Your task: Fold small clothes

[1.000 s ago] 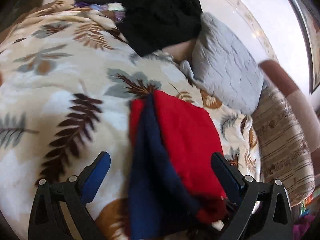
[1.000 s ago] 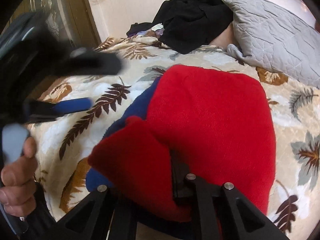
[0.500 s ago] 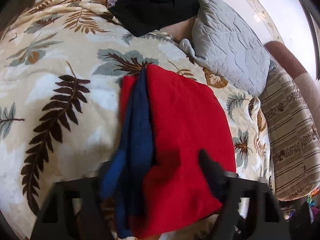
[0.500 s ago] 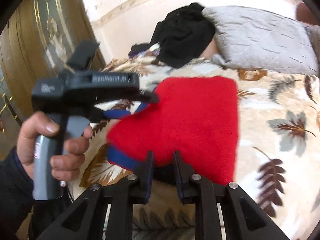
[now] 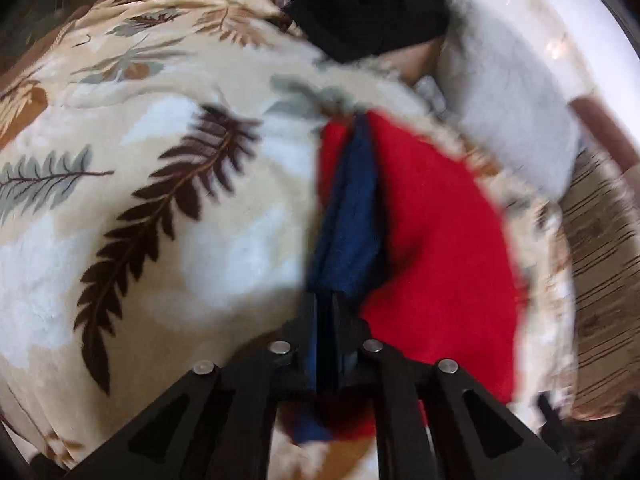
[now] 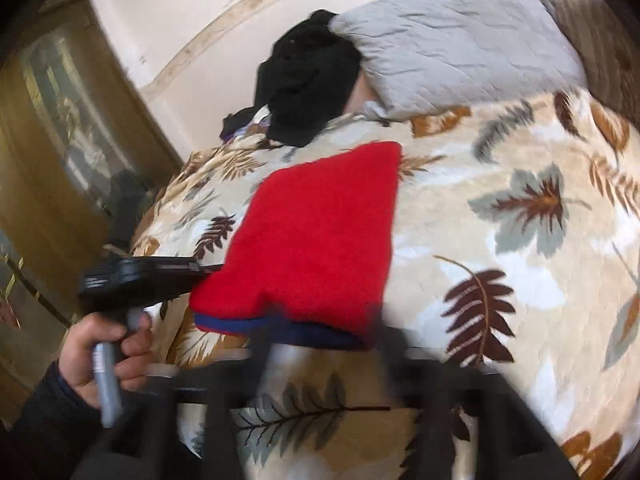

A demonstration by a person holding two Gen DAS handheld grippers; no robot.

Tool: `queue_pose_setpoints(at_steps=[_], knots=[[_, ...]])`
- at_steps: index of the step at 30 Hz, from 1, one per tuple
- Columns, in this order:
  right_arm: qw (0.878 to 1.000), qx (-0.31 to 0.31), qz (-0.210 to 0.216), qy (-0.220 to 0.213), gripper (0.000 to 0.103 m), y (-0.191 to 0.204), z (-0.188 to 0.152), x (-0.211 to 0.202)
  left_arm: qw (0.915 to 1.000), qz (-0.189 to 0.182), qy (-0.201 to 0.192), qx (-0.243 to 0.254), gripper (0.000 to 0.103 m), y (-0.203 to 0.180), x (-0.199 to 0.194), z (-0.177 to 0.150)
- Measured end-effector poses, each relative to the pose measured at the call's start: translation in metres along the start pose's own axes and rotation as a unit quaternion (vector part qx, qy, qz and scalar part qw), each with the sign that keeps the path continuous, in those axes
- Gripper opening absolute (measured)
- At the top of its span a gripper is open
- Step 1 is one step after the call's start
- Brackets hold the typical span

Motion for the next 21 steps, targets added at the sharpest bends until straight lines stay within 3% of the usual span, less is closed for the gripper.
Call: queue_pose_setpoints(at_steps=[1,3,5,8,9,10,12,16,18,19,21], knots=[[1.0,0.011,0.0,-0.007,0.091,-0.004,0.003,-0.002,0.9998,-0.007,-0.018,0.007,0.037,-0.007,-0.011,0.005],[1.0,0.027,0.002,-0.004,0.091,-0.01,0.005,-0.003,0.9987,-0.004,-0.046,0.022,0.068,-0.017,-0.022,0.013],[0.999,0.038,0.006,-0.007,0.091,-0.014,0.007,-0.005,0.9979,-0.008,-0.046,0.044,0.069,-0.031,-0.021,0.016],[0.999,0.045,0.009,-0.009,0.091,-0.02,0.008,-0.008,0.9979,-0.003,-0.014,0.064,0.069,-0.038,-0.002,0.014],[0.999,0.05,0.009,-0.007,0.091,-0.023,0.006,-0.006,0.9972,0.003,0.006,0.074,0.049,-0.038,0.01,0.01],[0.999,0.054,0.008,-0.003,0.091,-0.026,0.005,-0.004,0.9956,0.016,0.04,0.084,0.022,-0.033,0.026,0.003],[0.998,0.063,0.008,0.007,0.091,-0.032,0.001,0.001,0.9967,0.01,0.036,0.073,0.015,-0.032,0.027,0.005],[0.998,0.069,0.006,0.006,0.091,-0.038,0.002,0.003,0.9967,0.012,-0.033,0.073,0.013,-0.04,-0.019,0.016],[0.997,0.078,0.006,0.006,0.091,-0.042,0.004,0.005,0.9968,0.027,-0.016,0.074,0.013,-0.031,-0.005,0.007],[0.997,0.082,0.006,0.008,0.091,-0.043,0.004,0.007,0.9966,0.042,0.013,0.07,0.013,-0.018,0.015,-0.006],[0.996,0.085,0.009,0.017,0.091,-0.043,0.007,0.01,0.9969,0.04,0.002,0.068,0.013,-0.016,0.016,-0.005]])
Point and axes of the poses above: each gripper's, at about its wrist camera, not at the fingertips, and x roughly the way its jaws point, y to its left, z to its top, the point moved 10 cm from there along x, roughly the way its jaws point, and after that the axes turned 11 degrees about x, right-handed, at the moved point
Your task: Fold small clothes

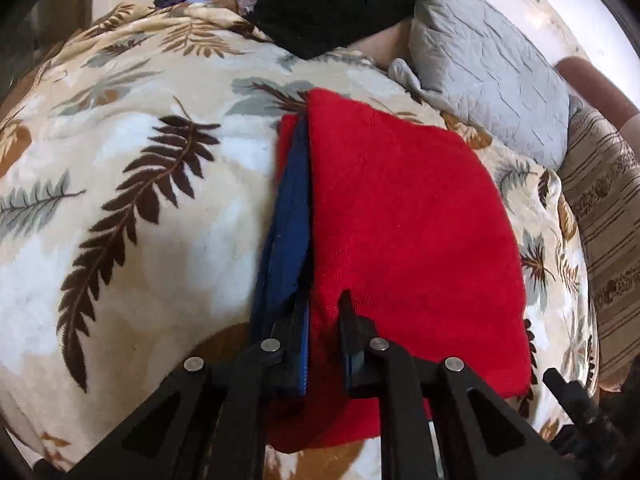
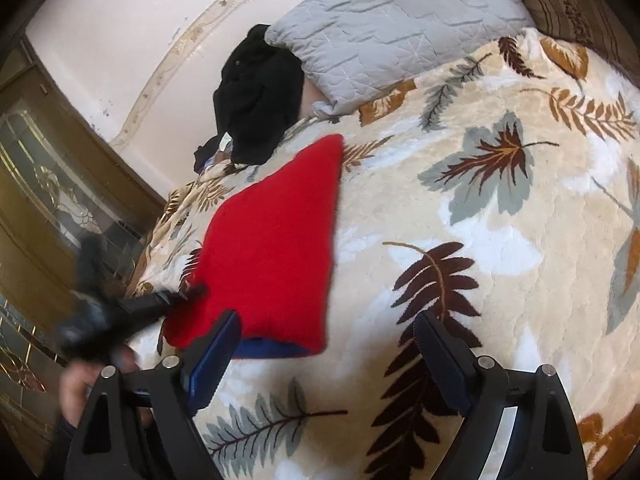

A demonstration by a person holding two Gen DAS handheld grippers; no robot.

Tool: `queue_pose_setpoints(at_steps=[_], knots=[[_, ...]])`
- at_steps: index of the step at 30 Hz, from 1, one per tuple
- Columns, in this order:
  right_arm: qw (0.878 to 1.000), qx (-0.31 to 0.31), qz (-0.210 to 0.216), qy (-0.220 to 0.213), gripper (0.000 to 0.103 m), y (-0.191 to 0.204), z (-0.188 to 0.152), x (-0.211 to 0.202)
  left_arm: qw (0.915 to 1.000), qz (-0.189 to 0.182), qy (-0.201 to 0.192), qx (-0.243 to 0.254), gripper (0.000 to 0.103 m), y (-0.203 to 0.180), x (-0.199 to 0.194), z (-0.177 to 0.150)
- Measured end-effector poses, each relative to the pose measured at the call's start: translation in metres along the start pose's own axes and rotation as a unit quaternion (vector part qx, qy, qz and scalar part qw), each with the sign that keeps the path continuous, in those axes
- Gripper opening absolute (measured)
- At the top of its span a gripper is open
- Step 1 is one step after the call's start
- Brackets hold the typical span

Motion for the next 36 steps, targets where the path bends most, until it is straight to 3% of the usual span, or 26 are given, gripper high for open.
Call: queue_pose_setpoints(at_steps=[2,5,6,7,9,11,12,13,14,15,16,17,19,21,22,23,24,25,27,29,32,35,36], knots=[[1.0,-0.003,0.003,-0.007,0.091,0.003,0.007,-0.002,0.9999,-0.003,-0.013,-0.002,0.015,-0.003,-0.014,0.006],[1.0,0.01,0.014,0.014,0.091,0.004,0.019,0.007,0.9988,0.027,-0.037,0.013,0.022,-0.006,-0.034,0.018],[0.999,0.022,0.025,0.024,0.091,0.004,0.025,0.013,0.9977,0.036,-0.054,0.02,0.031,-0.008,-0.043,0.025],[0.999,0.03,0.032,0.032,0.091,0.004,0.029,0.019,0.9968,0.036,-0.066,0.027,0.049,-0.011,-0.049,0.031],[0.996,0.056,0.048,0.059,0.091,0.005,0.04,0.037,0.9942,0.034,-0.089,0.049,0.068,-0.023,-0.055,0.043],[0.99,0.087,0.067,0.086,0.091,0.007,0.045,0.054,0.9921,0.05,-0.088,0.073,0.068,-0.029,-0.047,0.046],[0.985,0.109,0.083,0.101,0.091,0.009,0.048,0.066,0.9925,0.057,-0.07,0.082,0.068,-0.028,-0.034,0.043],[0.98,0.124,0.097,0.119,0.091,0.012,0.046,0.076,0.993,0.07,-0.04,0.086,0.062,-0.022,-0.016,0.037],[0.975,0.133,0.105,0.146,0.091,0.015,0.04,0.087,0.9933,0.086,0.004,0.077,0.053,-0.01,0.007,0.023],[0.963,0.128,0.099,0.213,0.088,0.021,0.019,0.107,0.9956,0.069,0.016,0.061,0.05,-0.006,0.017,0.014],[0.965,0.08,0.069,0.24,0.045,0.026,0.004,0.115,0.9974,0.057,0.0,0.044,0.05,-0.002,0.017,0.011],[0.973,0.015,0.026,0.229,0.038,0.03,-0.002,0.114,0.9975,0.057,-0.003,0.041,0.05,-0.001,0.015,0.01],[0.976,-0.052,-0.008,0.209,0.031,0.042,-0.005,0.102,0.9976,0.058,-0.003,0.038,0.05,0.0,0.011,0.008],[0.976,-0.11,-0.043,0.182,0.031,0.048,-0.006,0.095,0.9976,0.057,-0.005,0.04,0.05,0.0,0.013,0.006],[0.977,-0.106,-0.042,0.182,0.036,0.046,-0.008,0.097,0.9976,0.056,-0.006,0.039,0.05,0.0,0.014,0.006],[0.978,-0.084,-0.03,0.189,0.038,0.043,-0.008,0.098,0.9976,0.057,-0.007,0.039,0.05,0.0,0.014,0.006],[0.979,-0.053,-0.013,0.195,0.049,0.039,-0.005,0.097,0.9974,0.058,-0.008,0.041,0.05,-0.001,0.011,0.005],[0.983,-0.017,0.001,0.184,0.066,0.034,0.003,0.093,0.9973,0.058,-0.009,0.043,0.05,-0.002,0.011,0.006],[0.991,0.014,0.016,0.134,0.076,0.03,0.03,0.083,0.9975,0.054,-0.01,0.043,0.05,-0.002,0.01,0.006],[0.992,0.037,0.022,0.119,0.082,0.029,0.05,0.088,0.9977,0.053,-0.01,0.042,0.051,-0.001,0.012,0.009],[0.986,0.086,0.04,0.139,0.082,0.028,0.073,0.122,0.9976,0.054,-0.012,0.042,0.051,-0.002,0.012,0.009],[0.984,0.07,0.031,0.159,0.079,0.031,0.078,0.152,0.9979,0.05,-0.011,0.039,0.051,-0.001,0.012,0.009],[0.984,0.043,0.03,0.17,0.057,0.039,0.074,0.16,0.998,0.049,-0.012,0.039,0.051,-0.001,0.012,0.009]])
Point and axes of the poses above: each gripper's, at about its wrist camera, not at the fingertips, and x roughly the way its jaws point, y to its left, z to its top, the point moved 10 cm from there along x, roughly the way its jaws point, and after that the axes turned 11 degrees about x, right-handed, at the moved point
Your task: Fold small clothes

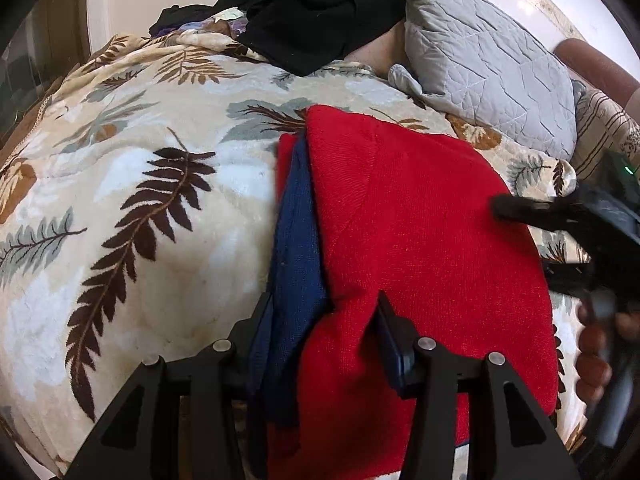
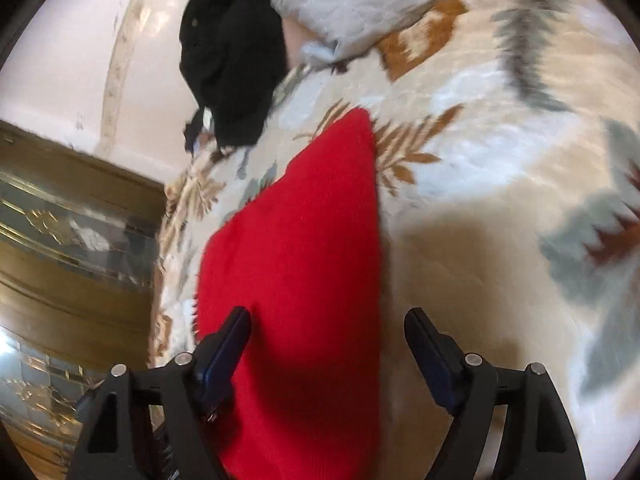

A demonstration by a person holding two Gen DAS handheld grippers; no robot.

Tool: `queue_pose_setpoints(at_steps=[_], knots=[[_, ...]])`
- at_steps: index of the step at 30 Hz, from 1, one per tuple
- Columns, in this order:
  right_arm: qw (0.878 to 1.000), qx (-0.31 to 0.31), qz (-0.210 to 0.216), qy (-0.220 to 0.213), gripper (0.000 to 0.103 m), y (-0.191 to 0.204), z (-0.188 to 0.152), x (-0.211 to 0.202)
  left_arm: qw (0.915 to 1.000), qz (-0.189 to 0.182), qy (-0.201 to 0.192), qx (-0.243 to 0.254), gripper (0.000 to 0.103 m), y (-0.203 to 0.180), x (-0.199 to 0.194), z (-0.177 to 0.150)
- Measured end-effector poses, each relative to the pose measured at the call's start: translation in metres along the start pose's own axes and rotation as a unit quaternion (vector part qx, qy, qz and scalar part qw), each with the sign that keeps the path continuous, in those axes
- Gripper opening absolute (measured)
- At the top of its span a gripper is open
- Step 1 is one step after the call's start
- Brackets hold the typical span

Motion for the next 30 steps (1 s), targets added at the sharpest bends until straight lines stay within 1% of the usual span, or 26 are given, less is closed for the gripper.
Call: queue_pose_setpoints(at_steps=[1,2,3,4,5,6,7,8,9,10,12,14,15,16,17,18,19,20,21,22,23,24,26,27,30], knots=[[0.999,-0.023,-0.022,-0.001,0.05,0.004,-0.001,0.002,1.0,0.001,0.0,0.0,0.051,0.0,0.0,0.0],[0.997,-0.055,-0.044,-0.008,0.046,0.012,-0.002,0.0,1.0,0.0,-0.001,-0.001,0.051,0.001,0.0,0.0],[0.992,-0.096,-0.073,-0.023,0.043,0.022,-0.005,-0.005,1.0,-0.001,-0.002,0.0,0.051,0.001,0.0,0.0],[0.986,-0.129,-0.096,-0.04,0.043,0.031,-0.008,-0.01,1.0,-0.002,-0.003,0.001,0.051,0.0,0.0,0.0],[0.982,-0.143,-0.111,-0.046,0.043,0.033,-0.009,-0.009,1.0,-0.001,-0.004,0.002,0.051,0.0,0.0,-0.001],[0.981,-0.144,-0.123,-0.042,0.043,0.03,-0.011,-0.004,1.0,-0.002,-0.005,0.002,0.051,0.0,0.0,-0.001],[0.983,-0.13,-0.126,-0.037,0.048,0.023,-0.01,0.0,1.0,-0.004,-0.006,0.003,0.051,0.0,0.001,-0.001],[0.986,-0.108,-0.119,-0.038,0.052,0.018,-0.009,-0.003,1.0,-0.004,-0.006,0.003,0.051,-0.001,0.001,-0.001],[0.991,-0.078,-0.099,-0.045,0.063,0.014,-0.008,-0.008,1.0,-0.003,-0.006,0.003,0.051,-0.001,0.0,-0.001],[0.994,-0.063,-0.08,-0.046,0.073,0.014,-0.01,-0.012,1.0,-0.004,-0.006,0.003,0.051,0.0,0.0,-0.001],[0.997,-0.043,-0.048,-0.047,0.076,0.012,-0.021,-0.021,1.0,-0.007,-0.005,0.0,0.051,0.0,0.0,-0.001],[0.998,-0.024,-0.041,-0.045,0.077,0.003,-0.033,-0.029,1.0,-0.008,-0.006,0.001,0.051,0.001,0.0,-0.001],[0.999,-0.013,-0.037,-0.032,0.077,-0.003,-0.042,-0.026,1.0,-0.007,-0.006,0.001,0.051,0.001,0.0,-0.001],[0.999,-0.015,-0.031,-0.011,0.07,-0.006,-0.052,-0.019,1.0,-0.005,-0.007,0.002,0.051,0.0,0.0,-0.001],[0.999,-0.036,-0.037,-0.005,0.057,-0.003,-0.058,-0.018,1.0,-0.002,-0.006,0.004,0.051,0.0,0.001,-0.001],[0.994,-0.083,-0.064,-0.023,0.045,0.008,-0.061,-0.021,1.0,0.0,-0.007,0.006,0.051,0.0,0.0,-0.001],[0.986,-0.132,-0.091,-0.037,0.041,0.024,-0.065,-0.026,0.9999,0.003,-0.007,0.007,0.051,0.0,0.0,-0.002],[0.98,-0.159,-0.107,-0.05,0.041,0.034,-0.067,-0.03,1.0,0.004,-0.007,0.006,0.051,0.001,-0.001,-0.002],[0.975,-0.177,-0.121,-0.057,0.041,0.041,-0.067,-0.03,1.0,0.005,-0.006,0.004,0.051,0.001,0.0,-0.002],[0.972,-0.184,-0.133,-0.054,0.041,0.039,-0.067,-0.026,1.0,0.006,-0.005,0.001,0.051,0.001,0.0,-0.002],[0.973,-0.178,-0.143,-0.041,0.042,0.029,-0.068,-0.019,1.0,0.006,-0.004,-0.002,0.051,0.001,0.0,-0.002],[0.98,-0.149,-0.129,-0.037,0.048,0.019,-0.067,-0.019,1.0,0.008,-0.004,0.0,0.051,0.0,0.0,-0.003],[0.991,-0.093,-0.084,-0.039,0.065,0.009,-0.062,-0.026,0.9999,0.014,-0.006,0.008,0.051,-0.002,-0.001,-0.002],[0.994,-0.08,-0.069,-0.037,0.074,0.008,-0.06,-0.028,0.9999,0.013,-0.006,0.007,0.051,-0.002,0.0,-0.002],[0.997,-0.047,-0.031,-0.056,0.075,0.005,-0.047,-0.041,0.9999,0.011,-0.006,0.006,0.051,-0.001,0.0,-0.002]])
Point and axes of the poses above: each gripper's, at about its wrist camera, not at the fingertips, and x roughly the way its jaws point, y to its left, z to its top, the point moved 10 cm from there along x, roughly the way its jaws point, and after that the axes turned 11 degrees about x, right-handed, at the moved point
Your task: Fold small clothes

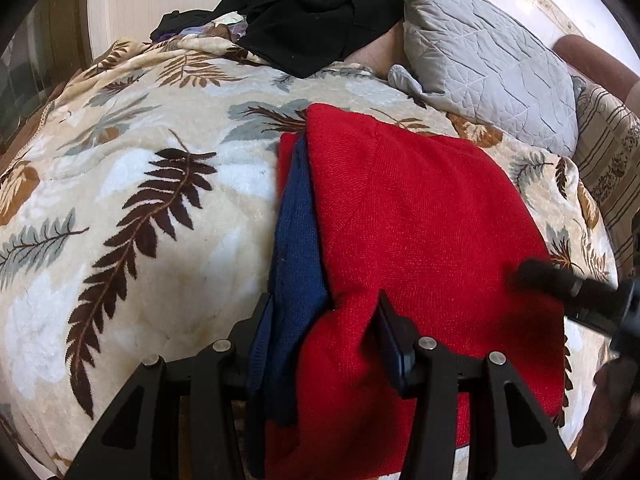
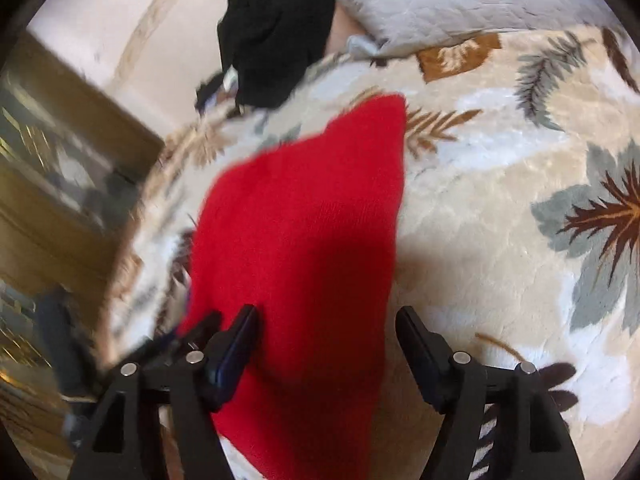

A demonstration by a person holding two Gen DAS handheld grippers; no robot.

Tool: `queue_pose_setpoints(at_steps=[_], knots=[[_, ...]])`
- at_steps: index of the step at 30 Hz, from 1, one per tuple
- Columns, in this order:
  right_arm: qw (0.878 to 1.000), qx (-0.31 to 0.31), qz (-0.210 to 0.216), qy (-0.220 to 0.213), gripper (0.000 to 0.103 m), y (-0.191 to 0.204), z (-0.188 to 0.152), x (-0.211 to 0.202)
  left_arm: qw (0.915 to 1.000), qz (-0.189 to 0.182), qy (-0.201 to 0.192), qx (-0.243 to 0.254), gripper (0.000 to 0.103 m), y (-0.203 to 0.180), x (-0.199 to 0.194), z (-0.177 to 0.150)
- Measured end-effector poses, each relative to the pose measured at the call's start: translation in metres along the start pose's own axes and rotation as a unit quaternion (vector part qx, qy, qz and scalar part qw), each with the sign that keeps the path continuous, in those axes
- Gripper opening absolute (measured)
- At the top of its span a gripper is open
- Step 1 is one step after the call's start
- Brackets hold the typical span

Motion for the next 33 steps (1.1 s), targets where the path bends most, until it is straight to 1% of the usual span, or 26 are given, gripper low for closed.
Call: queue_pose_setpoints(at_steps=[2,3,5,6,7,8,10,11,12,14,15,16,18,19,21,22,23,24,25,27,28,29,30,31,32,33], knots=[[1.0,0.025,0.011,-0.004,0.075,-0.004,0.012,0.003,1.0,0.001,-0.001,0.002,0.051,0.0,0.0,0.0],[0.999,0.042,0.015,0.002,0.075,-0.007,0.018,0.011,1.0,0.002,-0.002,0.002,0.051,0.0,0.0,0.0],[0.997,0.059,0.025,0.031,0.074,-0.01,0.024,0.034,1.0,0.002,-0.001,0.002,0.052,0.0,0.0,0.0],[0.998,0.051,0.024,0.036,0.05,-0.002,0.025,0.047,1.0,0.002,-0.001,0.002,0.052,0.0,0.0,0.0],[0.999,0.019,0.0,0.028,0.047,0.008,0.026,0.048,1.0,0.002,0.0,0.003,0.052,0.0,0.0,-0.001],[0.999,-0.03,-0.027,0.015,0.045,0.02,0.024,0.043,1.0,0.002,0.0,0.002,0.052,0.001,-0.001,-0.001],[0.992,-0.104,-0.075,-0.009,0.043,0.033,0.019,0.037,1.0,0.001,0.001,0.0,0.053,0.002,0.0,-0.001],[0.988,-0.119,-0.093,-0.009,0.043,0.031,0.017,0.041,1.0,0.002,0.001,0.0,0.054,0.002,0.001,-0.001],[0.988,-0.114,-0.102,-0.002,0.044,0.026,0.016,0.046,1.0,0.003,0.001,0.001,0.054,0.001,0.001,-0.001],[0.994,-0.078,-0.082,-0.002,0.052,0.021,0.018,0.043,1.0,0.005,0.0,0.002,0.054,0.001,0.001,-0.001],[0.995,-0.065,-0.074,-0.003,0.061,0.02,0.018,0.04,1.0,0.004,0.001,0.001,0.054,0.001,0.001,-0.001],[0.996,-0.065,-0.068,-0.005,0.069,0.021,0.016,0.037,1.0,0.002,0.001,0.0,0.054,0.001,0.001,-0.001],[0.995,-0.074,-0.065,-0.012,0.071,0.022,0.009,0.025,1.0,0.001,0.002,-0.001,0.054,0.001,0.001,-0.001],[0.996,-0.066,-0.056,-0.013,0.075,0.019,0.004,0.019,1.0,0.002,0.001,-0.001,0.054,0.001,0.001,-0.001],[0.999,-0.026,-0.039,-0.007,0.077,0.008,-0.008,0.012,1.0,0.004,0.0,0.0,0.054,0.001,0.001,-0.001],[1.0,-0.006,-0.028,0.009,0.076,0.002,-0.018,0.016,1.0,0.005,-0.001,0.0,0.054,0.001,0.001,-0.001],[0.999,-0.009,-0.021,0.028,0.068,0.002,-0.028,0.021,1.0,0.005,-0.001,0.001,0.054,0.001,0.001,-0.001],[0.997,-0.053,-0.052,0.019,0.052,0.005,-0.036,0.023,1.0,0.005,0.001,0.002,0.054,0.0,0.002,-0.002],[0.993,-0.089,-0.072,0.007,0.046,0.012,-0.039,0.021,1.0,0.005,0.001,0.002,0.054,0.0,0.001,-0.002],[0.987,-0.125,-0.099,-0.007,0.044,0.023,-0.04,0.015,1.0,0.008,0.002,0.0,0.054,0.0,0.003,-0.002],[0.986,-0.13,-0.105,-0.009,0.044,0.022,-0.041,0.015,1.0,0.008,0.002,-0.001,0.054,0.0,0.004,-0.002],[0.985,-0.131,-0.11,-0.009,0.045,0.021,-0.041,0.016,1.0,0.008,0.002,-0.001,0.054,0.0,0.004,-0.001],[0.986,-0.123,-0.109,-0.009,0.054,0.018,-0.042,0.017,1.0,0.008,0.002,0.0,0.054,0.0,0.004,-0.001],[0.989,-0.108,-0.104,-0.008,0.066,0.014,-0.044,0.015,1.0,0.009,0.001,0.001,0.054,0.0,0.004,-0.001],[0.991,-0.096,-0.095,-0.002,0.074,0.012,-0.046,0.012,1.0,0.008,0.001,0.002,0.054,0.0,0.004,-0.001],[0.993,-0.085,-0.076,0.007,0.079,0.012,-0.051,0.009,1.0,0.008,0.001,0.001,0.054,0.0,0.004,0.0]])
Point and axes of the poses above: each gripper's, at about its wrist camera, not at the fingertips, and x roughly the way its jaws point, y to its left, z to its top, the point moved 10 cm from there along x, roughly the way its jaws point, and after that the axes turned 11 degrees about x, right-handed, at the moved point
